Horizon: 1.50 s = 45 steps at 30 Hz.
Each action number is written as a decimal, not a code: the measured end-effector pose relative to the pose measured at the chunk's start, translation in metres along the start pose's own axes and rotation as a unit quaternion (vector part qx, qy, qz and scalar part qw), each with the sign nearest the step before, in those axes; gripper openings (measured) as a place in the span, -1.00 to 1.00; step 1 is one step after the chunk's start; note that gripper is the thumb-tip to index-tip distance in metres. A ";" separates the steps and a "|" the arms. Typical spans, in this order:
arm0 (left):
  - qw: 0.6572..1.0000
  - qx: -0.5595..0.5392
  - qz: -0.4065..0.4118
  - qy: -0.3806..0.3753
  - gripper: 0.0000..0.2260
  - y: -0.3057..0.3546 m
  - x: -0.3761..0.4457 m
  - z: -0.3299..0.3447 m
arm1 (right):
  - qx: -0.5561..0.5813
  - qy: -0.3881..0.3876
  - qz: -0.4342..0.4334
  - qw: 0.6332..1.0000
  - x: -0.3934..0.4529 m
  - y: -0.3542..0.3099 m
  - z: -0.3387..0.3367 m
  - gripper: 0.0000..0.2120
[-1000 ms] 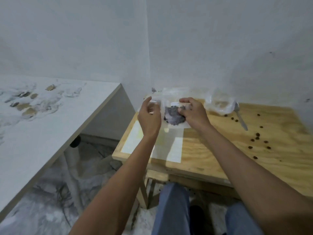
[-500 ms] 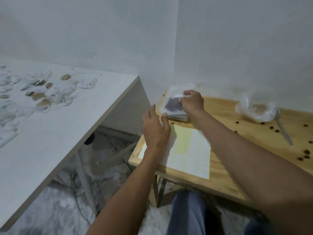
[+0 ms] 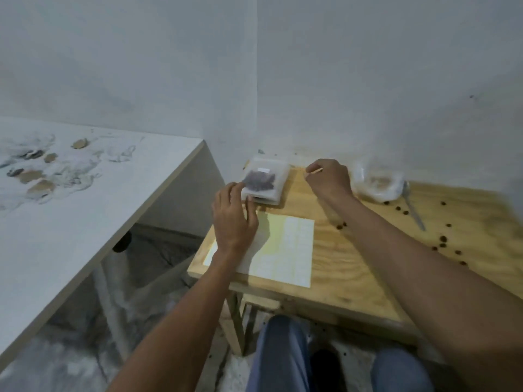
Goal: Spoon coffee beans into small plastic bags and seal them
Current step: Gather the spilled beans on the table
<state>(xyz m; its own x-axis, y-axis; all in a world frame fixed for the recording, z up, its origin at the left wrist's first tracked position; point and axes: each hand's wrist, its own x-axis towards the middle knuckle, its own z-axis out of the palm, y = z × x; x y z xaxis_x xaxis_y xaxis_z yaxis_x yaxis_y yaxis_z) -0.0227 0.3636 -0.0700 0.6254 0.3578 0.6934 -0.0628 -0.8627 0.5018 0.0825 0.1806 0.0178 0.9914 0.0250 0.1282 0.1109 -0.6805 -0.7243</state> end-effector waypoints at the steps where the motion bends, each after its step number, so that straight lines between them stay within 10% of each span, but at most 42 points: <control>1: 0.999 0.015 0.034 0.000 -0.74 0.002 -0.001 0.001 | 0.003 -0.006 -0.002 1.000 -0.005 0.009 -0.015 -0.90; 6: 0.987 -0.002 0.144 -0.076 -0.66 0.057 -0.022 0.014 | -0.027 -0.044 -0.006 0.999 -0.035 0.056 -0.063 -0.92; 14: 0.869 0.057 0.156 -0.466 0.33 0.124 -0.027 0.051 | -0.028 -0.054 0.004 0.998 -0.078 0.102 -0.055 -0.88; 30: 0.863 0.119 0.142 -0.470 0.34 0.116 -0.023 0.075 | -0.127 -0.107 -0.052 0.985 -0.059 0.102 -0.043 -0.95; 35: 0.872 0.112 0.140 -0.455 0.20 0.116 -0.023 0.073 | 0.149 -0.044 0.059 0.986 -0.056 0.113 -0.056 -0.90; 40: 0.876 0.102 0.133 -0.451 0.17 0.118 -0.023 0.071 | 0.442 0.013 0.241 0.864 -0.047 0.116 -0.066 -0.81; 45: 0.881 0.085 0.119 -0.450 0.16 0.116 -0.022 0.073 | 0.145 -0.009 0.137 0.980 -0.039 0.121 -0.058 -0.72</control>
<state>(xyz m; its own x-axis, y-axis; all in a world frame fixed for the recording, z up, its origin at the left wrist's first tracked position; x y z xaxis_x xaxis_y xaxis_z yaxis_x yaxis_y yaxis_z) 0.0125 0.2296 -0.0650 0.9786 -0.2020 0.0395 -0.2052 -0.9437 0.2596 0.0537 0.0553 -0.0356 0.9874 -0.1146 -0.1088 -0.1478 -0.4267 -0.8922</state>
